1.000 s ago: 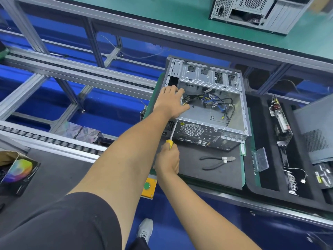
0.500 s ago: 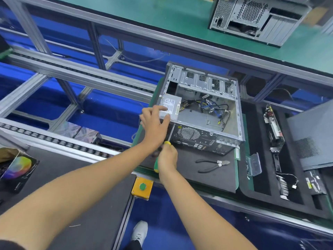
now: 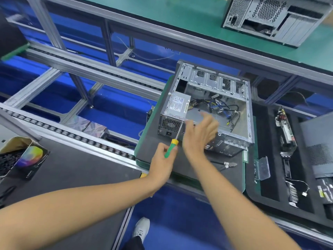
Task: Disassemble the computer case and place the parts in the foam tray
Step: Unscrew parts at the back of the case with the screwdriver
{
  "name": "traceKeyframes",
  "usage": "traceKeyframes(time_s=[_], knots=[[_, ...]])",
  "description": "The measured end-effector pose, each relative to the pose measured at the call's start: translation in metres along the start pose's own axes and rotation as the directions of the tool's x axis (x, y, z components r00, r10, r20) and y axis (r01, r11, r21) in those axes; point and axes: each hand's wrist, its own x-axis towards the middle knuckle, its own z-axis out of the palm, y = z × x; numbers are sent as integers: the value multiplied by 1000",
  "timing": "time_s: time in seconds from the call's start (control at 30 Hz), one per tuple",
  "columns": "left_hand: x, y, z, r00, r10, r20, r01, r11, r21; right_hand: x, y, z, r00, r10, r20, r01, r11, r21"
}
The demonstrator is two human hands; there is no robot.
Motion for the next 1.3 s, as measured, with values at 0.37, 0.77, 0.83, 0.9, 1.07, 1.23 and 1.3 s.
traceKeyframes(time_s=[0.37, 0.77, 0.83, 0.9, 1.07, 1.23, 1.3], knots=[[-3, 5, 12, 996, -23, -86, 50, 944, 327, 127, 15, 73, 778, -98, 621, 292, 931, -218], [11, 1, 15, 933, -237, 271, 337, 841, -424, 130, 19, 75, 777, -137, 614, 317, 928, -195], [10, -3, 21, 913, -233, 336, 380, 787, -487, 129, 18, 74, 774, -140, 618, 326, 924, -198], [12, -9, 20, 889, -216, 403, 426, 713, -557, 129, 17, 73, 770, -140, 622, 326, 925, -196], [18, -16, 9, 887, -174, 427, 419, 690, -590, 128, 16, 71, 768, -139, 626, 328, 924, -197], [17, -6, 2, 966, -142, 218, 216, 904, -368, 128, 15, 68, 763, -145, 630, 353, 910, -217], [13, -2, 4, 992, -121, 47, 128, 964, -232, 126, 14, 67, 762, -148, 631, 355, 910, -215]])
